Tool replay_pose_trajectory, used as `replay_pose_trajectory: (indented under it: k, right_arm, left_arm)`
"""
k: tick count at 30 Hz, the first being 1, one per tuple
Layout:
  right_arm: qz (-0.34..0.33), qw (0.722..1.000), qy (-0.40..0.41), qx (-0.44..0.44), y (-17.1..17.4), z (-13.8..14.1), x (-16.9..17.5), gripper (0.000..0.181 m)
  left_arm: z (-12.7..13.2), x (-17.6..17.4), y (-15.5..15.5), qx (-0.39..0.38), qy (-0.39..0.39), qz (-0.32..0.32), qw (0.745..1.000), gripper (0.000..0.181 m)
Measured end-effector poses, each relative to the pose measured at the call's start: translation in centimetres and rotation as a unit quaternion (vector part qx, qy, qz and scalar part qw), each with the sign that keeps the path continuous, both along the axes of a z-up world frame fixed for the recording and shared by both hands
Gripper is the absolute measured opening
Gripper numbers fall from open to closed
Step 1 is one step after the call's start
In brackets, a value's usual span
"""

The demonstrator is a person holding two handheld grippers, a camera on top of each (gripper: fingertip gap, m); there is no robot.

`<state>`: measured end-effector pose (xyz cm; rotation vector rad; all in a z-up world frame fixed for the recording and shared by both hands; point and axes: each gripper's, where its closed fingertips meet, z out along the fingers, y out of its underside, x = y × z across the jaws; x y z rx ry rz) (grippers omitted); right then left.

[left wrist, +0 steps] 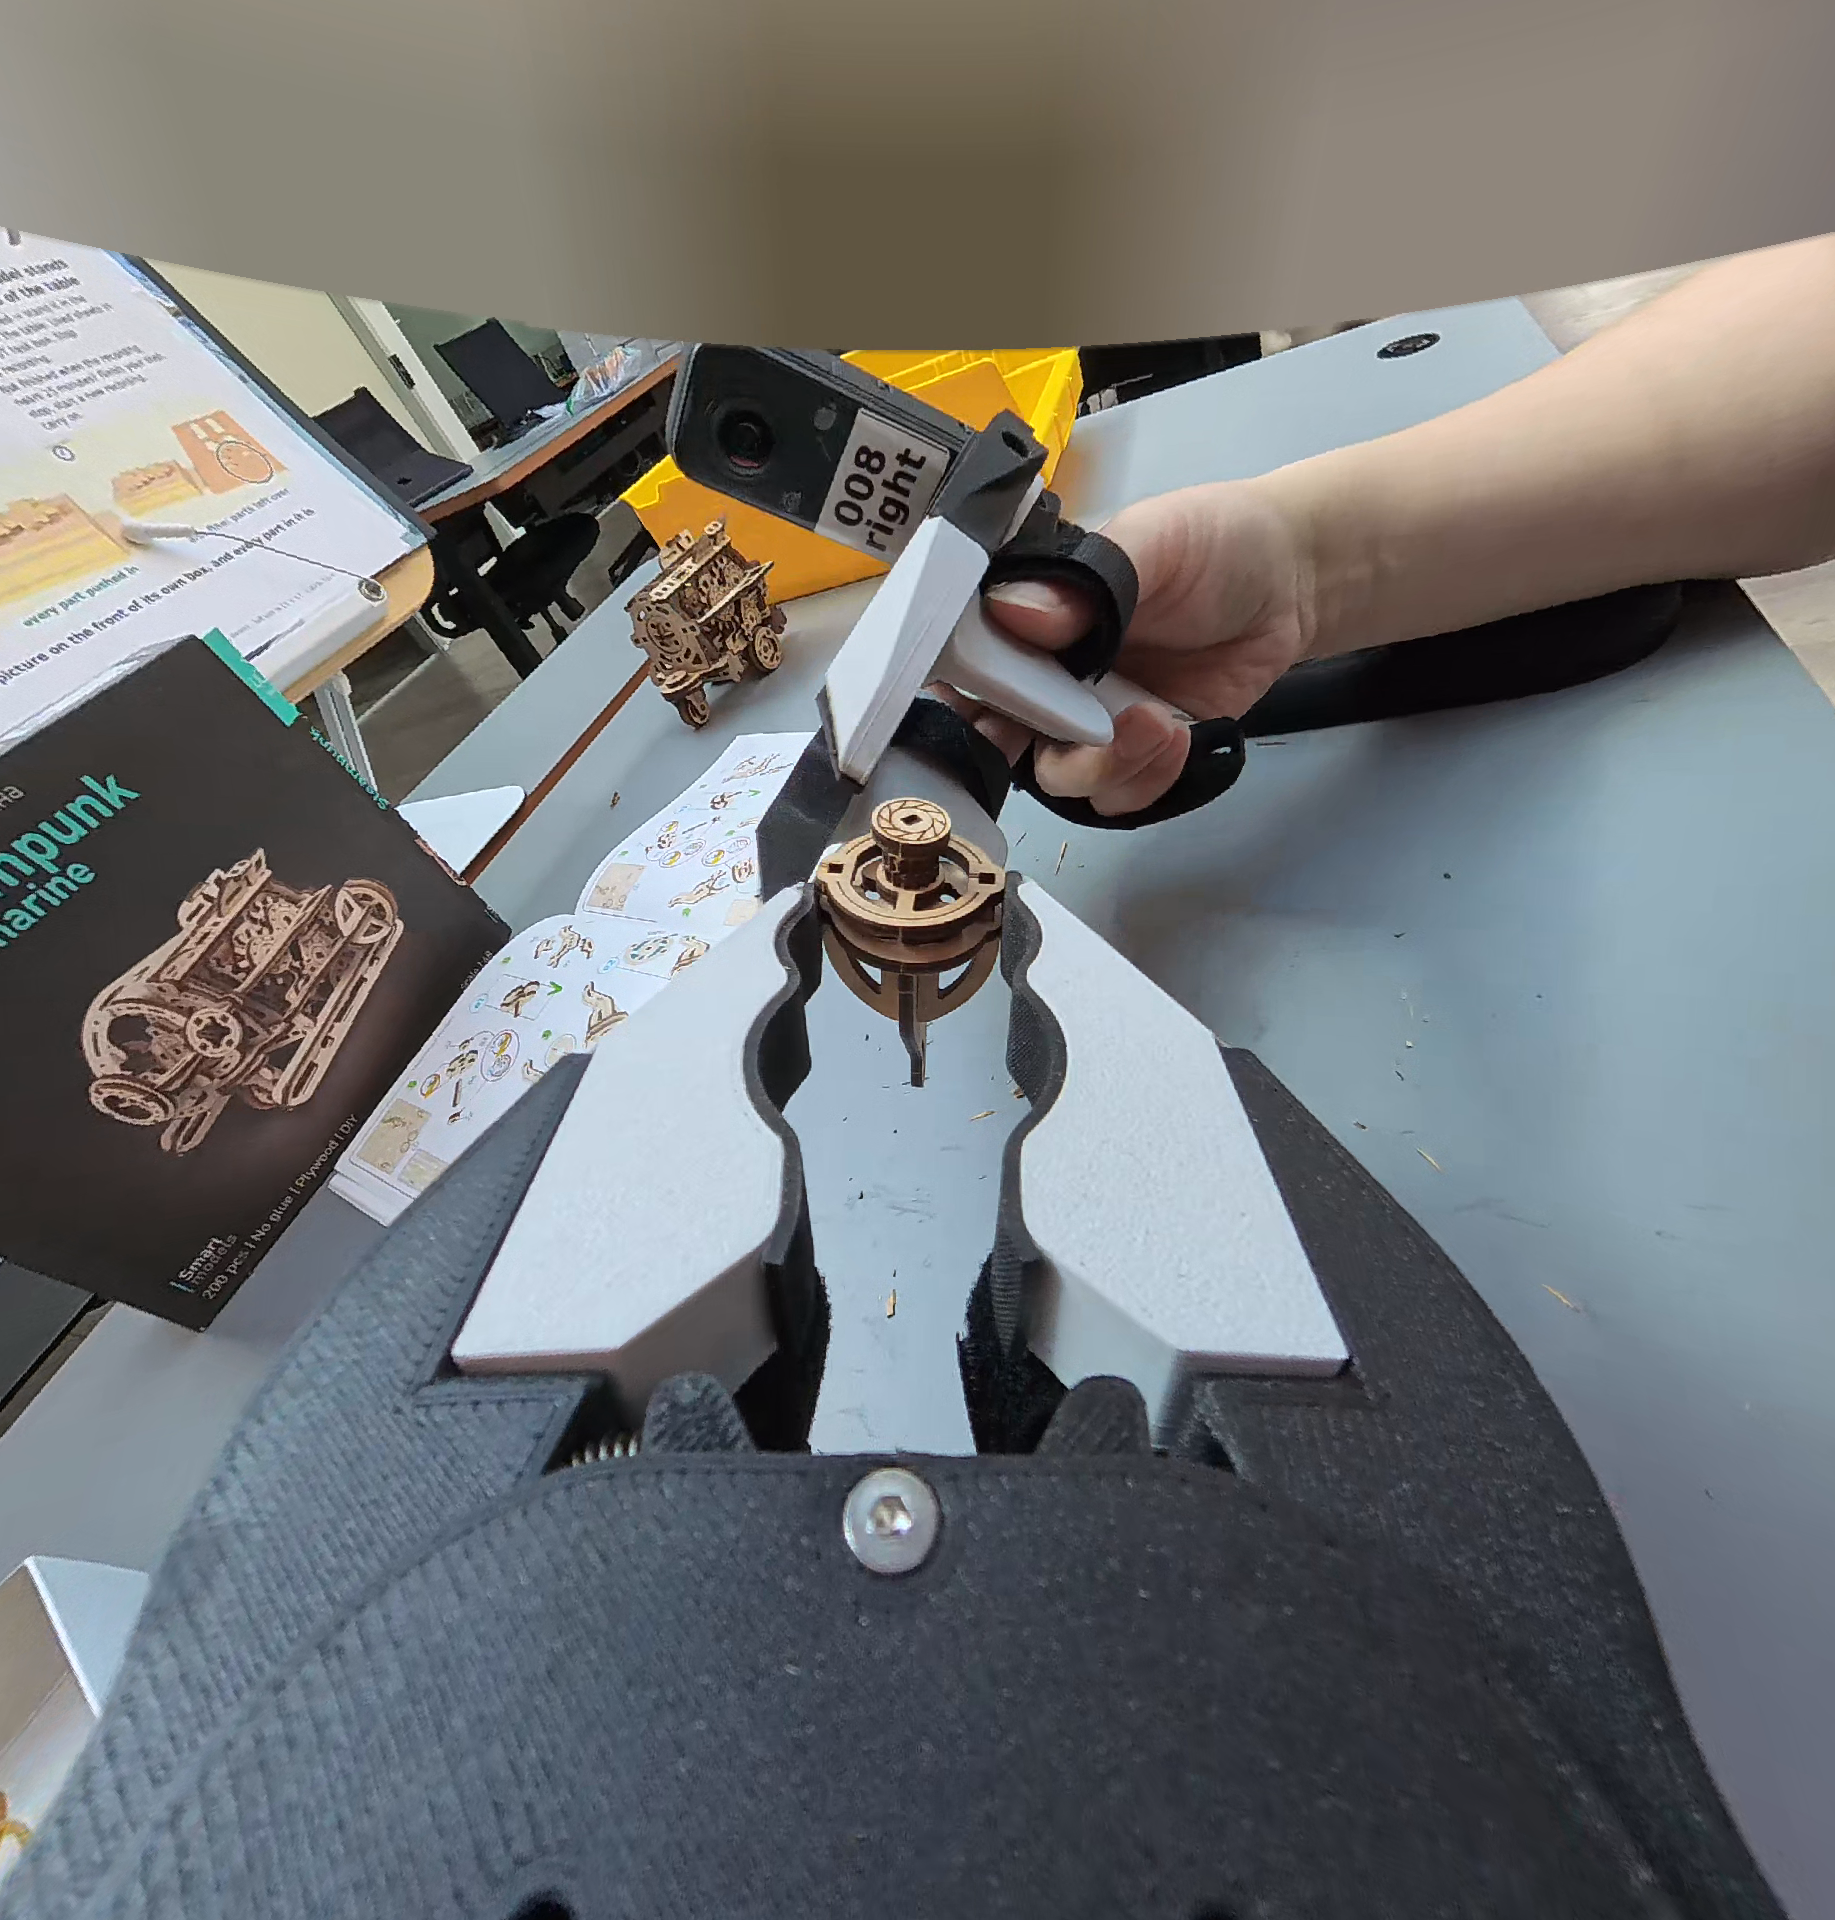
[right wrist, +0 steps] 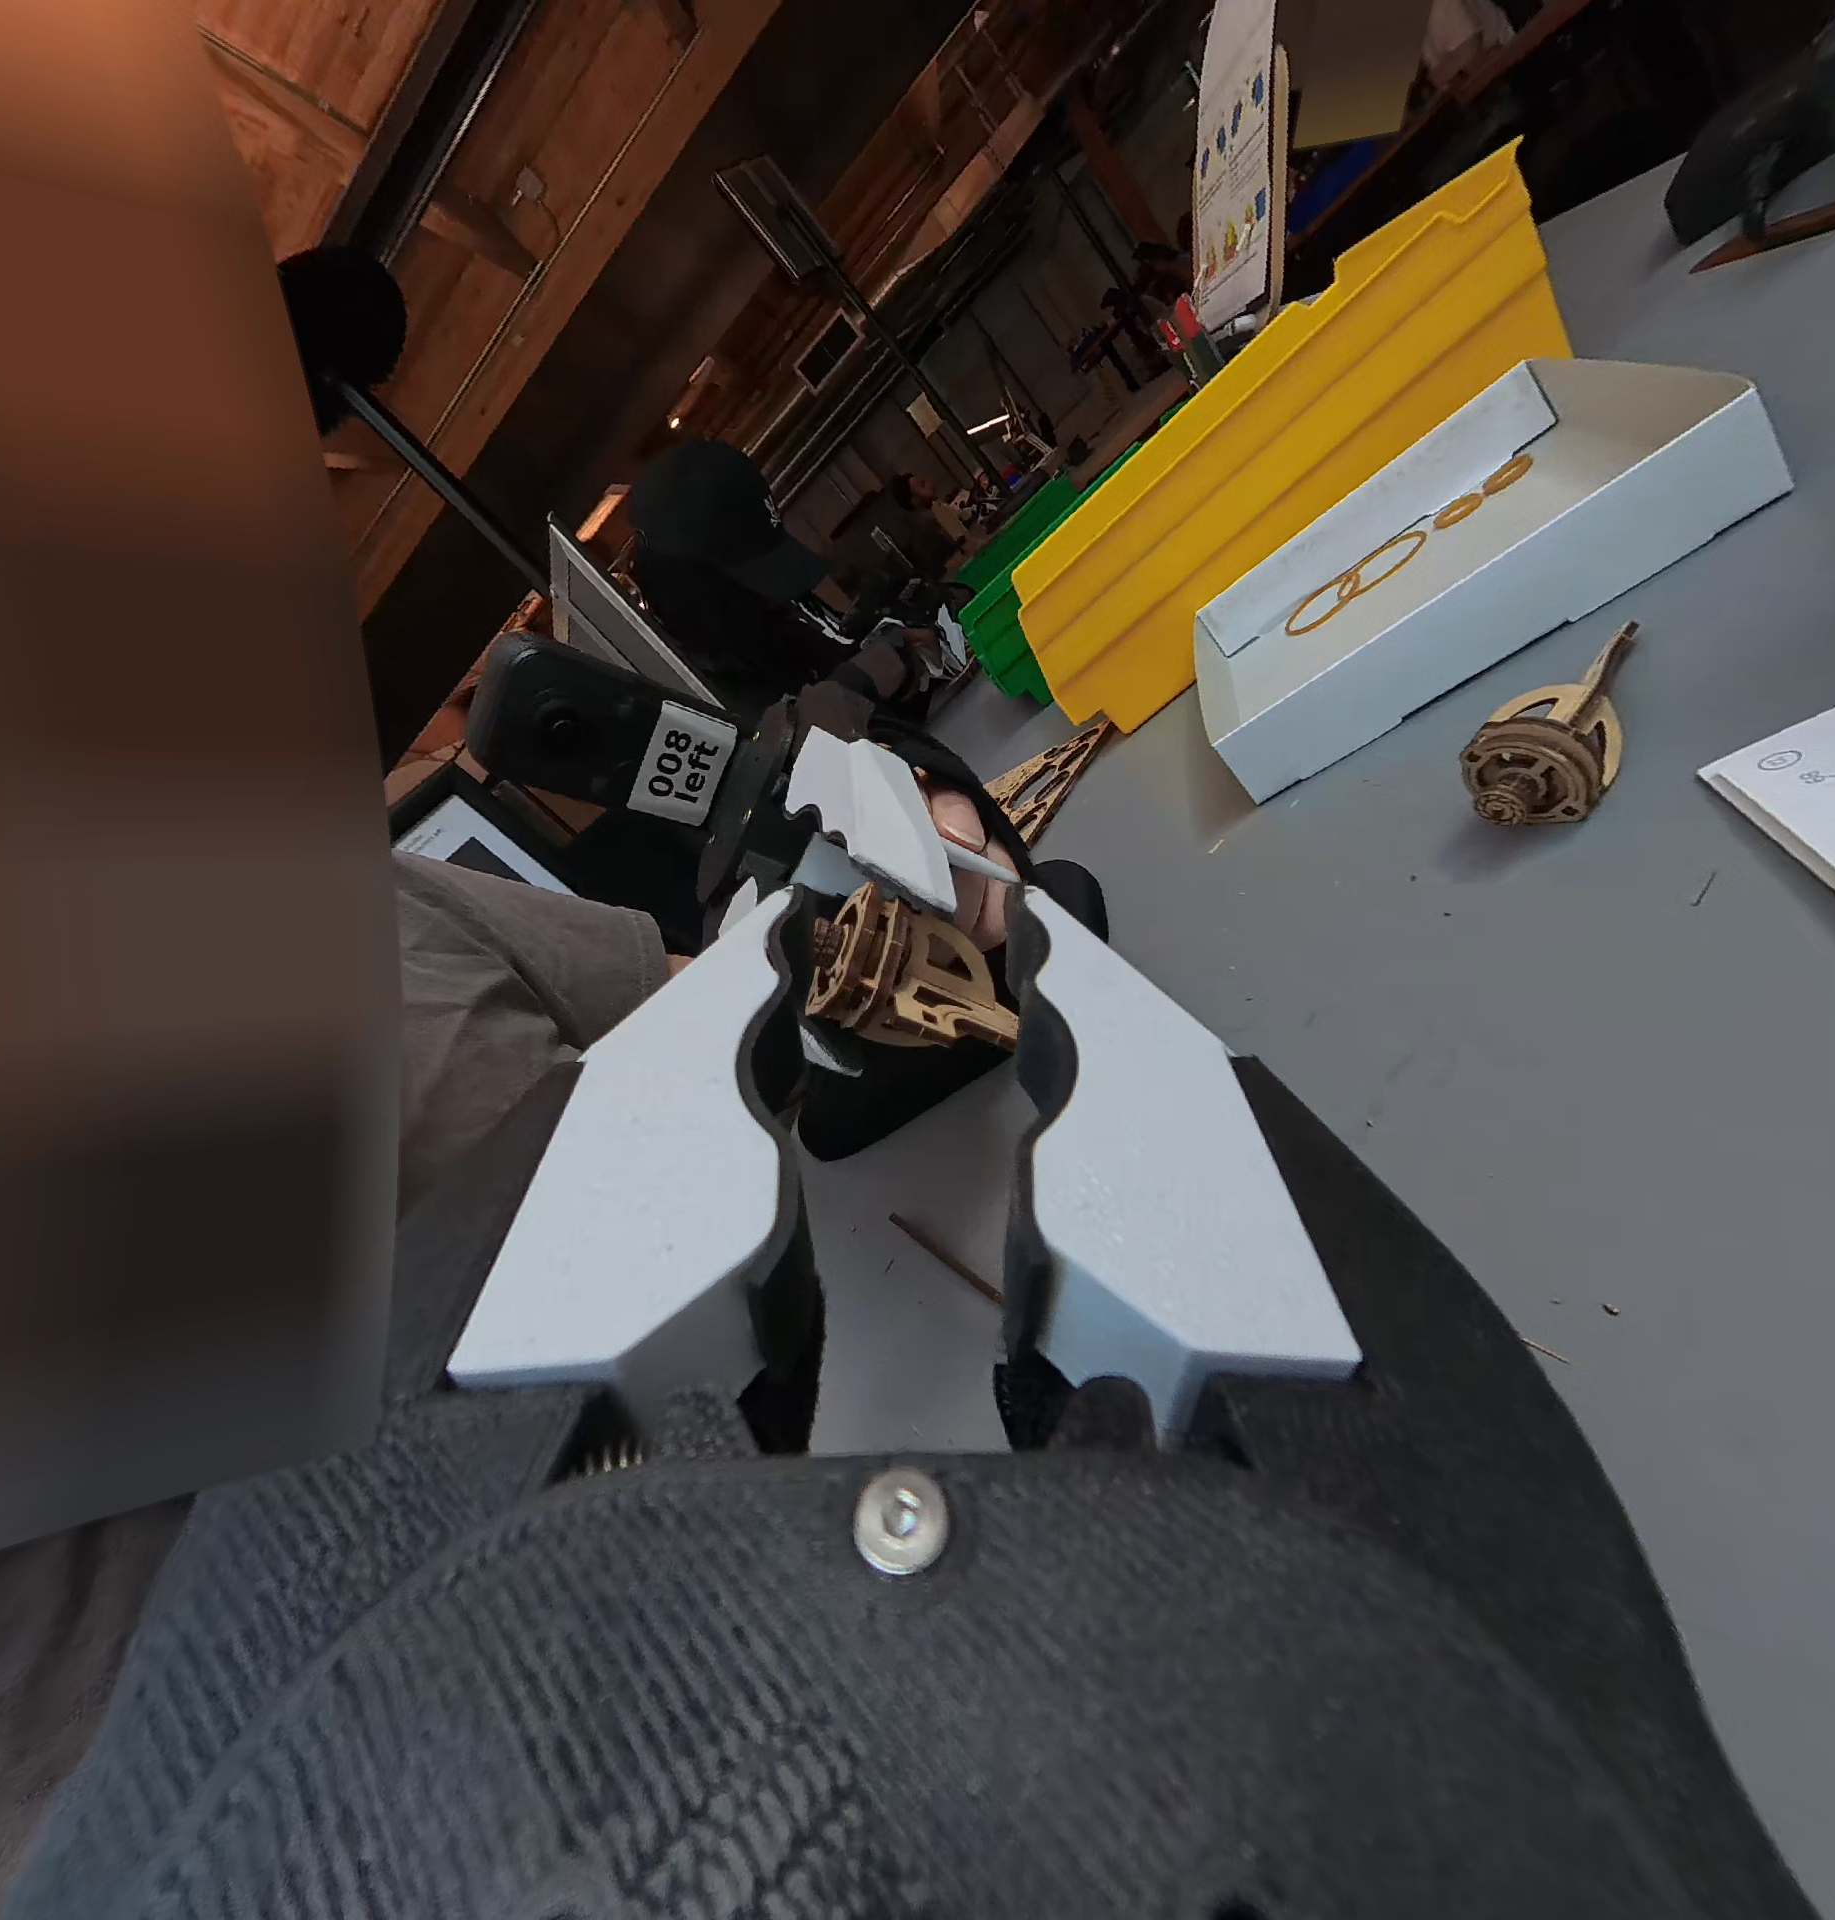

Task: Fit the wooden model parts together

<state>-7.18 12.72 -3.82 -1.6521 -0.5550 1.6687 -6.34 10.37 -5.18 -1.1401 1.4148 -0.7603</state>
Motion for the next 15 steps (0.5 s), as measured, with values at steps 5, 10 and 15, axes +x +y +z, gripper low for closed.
replay_pose_trajectory:
  k: [5,10,15]
  right_arm:
    - [0.017,0.999,0.022,-0.046,0.0,0.0,0.5,0.037]
    - [0.033,0.998,-0.004,-0.053,-0.4,-0.5,0.7,0.039]
    - [0.062,0.997,0.011,-0.043,-1.3,0.1,0.5,0.035]
  left_arm:
    - [0.5,-0.3,0.0,0.015,-0.011,0.002,1.0,0.031]
    - [0.7,-0.6,0.0,0.018,-0.016,0.004,1.0,0.032]
    - [0.8,-0.6,0.0,-0.018,-0.022,-0.007,1.0,0.031]
